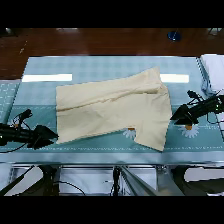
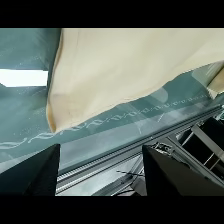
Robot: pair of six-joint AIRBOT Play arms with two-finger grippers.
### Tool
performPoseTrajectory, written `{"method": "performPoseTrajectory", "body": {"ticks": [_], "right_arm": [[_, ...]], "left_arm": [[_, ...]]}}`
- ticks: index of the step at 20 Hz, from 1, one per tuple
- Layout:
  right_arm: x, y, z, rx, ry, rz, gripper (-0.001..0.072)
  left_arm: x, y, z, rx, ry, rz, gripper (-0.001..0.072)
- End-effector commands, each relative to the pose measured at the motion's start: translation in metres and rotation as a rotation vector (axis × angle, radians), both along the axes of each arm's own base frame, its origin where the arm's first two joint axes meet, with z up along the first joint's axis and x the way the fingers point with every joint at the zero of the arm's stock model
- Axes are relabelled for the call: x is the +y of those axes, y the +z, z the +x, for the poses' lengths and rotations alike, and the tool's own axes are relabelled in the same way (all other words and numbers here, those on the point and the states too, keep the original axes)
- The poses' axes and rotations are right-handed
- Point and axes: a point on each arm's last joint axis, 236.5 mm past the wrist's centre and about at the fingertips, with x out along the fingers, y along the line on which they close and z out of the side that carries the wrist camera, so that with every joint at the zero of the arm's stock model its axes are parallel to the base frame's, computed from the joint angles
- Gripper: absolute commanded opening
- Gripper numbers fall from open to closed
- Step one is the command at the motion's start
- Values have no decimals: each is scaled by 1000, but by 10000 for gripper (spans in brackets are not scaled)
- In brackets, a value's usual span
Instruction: Fold the shirts.
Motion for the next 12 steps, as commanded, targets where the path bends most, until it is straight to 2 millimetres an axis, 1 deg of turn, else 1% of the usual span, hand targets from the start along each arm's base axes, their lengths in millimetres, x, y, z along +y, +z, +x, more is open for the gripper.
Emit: {"method": "performPoseTrajectory", "body": {"ticks": [1,3,4,5,6,7,8,10,12], "right_arm": [[2,-9,13,-80,13,-84,511],[17,-15,19,-107,62,-110,510],[26,-18,22,-123,91,-123,481],[35,-21,23,-133,120,-131,403],[43,-23,23,-140,151,-144,283],[47,-25,22,-142,182,-162,125],[50,-26,20,-138,204,-175,24],[53,-20,22,-159,214,-181,25],[46,-3,30,-225,197,-210,26]], "left_arm": [[1,-1,2,-7,4,7,610],[1,-1,2,-9,1,7,610],[1,-1,2,-10,1,7,610],[1,-1,2,-12,-1,7,610],[2,-1,2,-14,1,10,610],[3,-2,3,-17,4,16,610],[4,-3,5,-21,8,23,610],[6,-5,7,-31,13,36,609],[6,-6,7,-41,2,37,610]]}}
